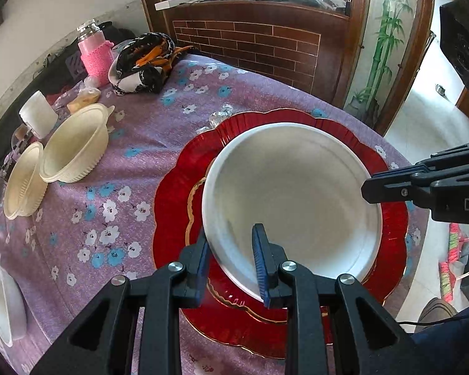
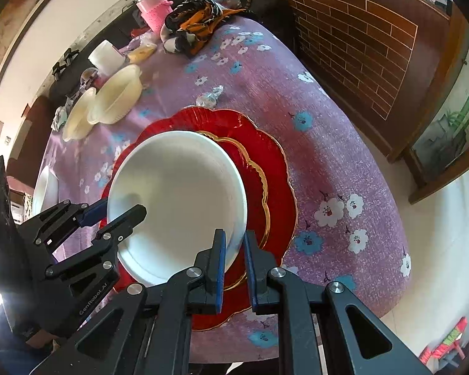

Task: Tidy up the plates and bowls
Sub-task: 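Lower the white bowl onto the small red plate with the left gripper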

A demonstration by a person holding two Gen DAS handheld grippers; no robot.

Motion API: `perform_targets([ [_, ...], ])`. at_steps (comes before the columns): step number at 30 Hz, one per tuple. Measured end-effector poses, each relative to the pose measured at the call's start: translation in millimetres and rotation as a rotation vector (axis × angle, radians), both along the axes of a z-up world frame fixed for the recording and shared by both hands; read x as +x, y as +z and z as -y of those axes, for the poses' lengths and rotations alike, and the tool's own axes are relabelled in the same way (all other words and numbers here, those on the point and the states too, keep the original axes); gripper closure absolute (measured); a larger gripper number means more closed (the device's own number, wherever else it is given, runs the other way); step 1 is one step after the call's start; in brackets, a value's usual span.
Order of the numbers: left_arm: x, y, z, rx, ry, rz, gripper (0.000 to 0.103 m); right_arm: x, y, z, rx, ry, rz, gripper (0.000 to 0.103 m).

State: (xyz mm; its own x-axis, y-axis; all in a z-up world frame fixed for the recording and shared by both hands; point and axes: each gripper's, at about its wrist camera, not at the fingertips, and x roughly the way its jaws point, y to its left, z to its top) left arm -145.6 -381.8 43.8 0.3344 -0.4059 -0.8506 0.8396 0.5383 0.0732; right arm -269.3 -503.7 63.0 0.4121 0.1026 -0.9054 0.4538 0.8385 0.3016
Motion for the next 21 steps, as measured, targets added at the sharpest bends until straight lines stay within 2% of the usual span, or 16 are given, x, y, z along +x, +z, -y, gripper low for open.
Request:
perform_targets([
  [4, 0.8, -2.4, 0.1, 0.005, 0.003, -0.002, 0.080, 1.4, -2.7, -1.7, -0.002, 0.004, -0.006, 0.090],
  [9, 0.1, -3.8, 1.8, 0.010, -0.005, 0.000, 0.075, 1.5, -2.2, -1.0, -0.012, -0.003, -0.009, 0.089],
  [11, 0.0, -4.0, 1.1, 0.009, -0.004, 0.000, 0.065, 1.0, -1.9, -0.5, -0.014, -0.008, -0.011, 0.089],
  [21, -1.7, 6.8, -8.0, -0.027, 0.002, 0.011, 0.046, -5.2, 11.0, 3.9, -0.050, -0.049, 0.007, 0.080],
])
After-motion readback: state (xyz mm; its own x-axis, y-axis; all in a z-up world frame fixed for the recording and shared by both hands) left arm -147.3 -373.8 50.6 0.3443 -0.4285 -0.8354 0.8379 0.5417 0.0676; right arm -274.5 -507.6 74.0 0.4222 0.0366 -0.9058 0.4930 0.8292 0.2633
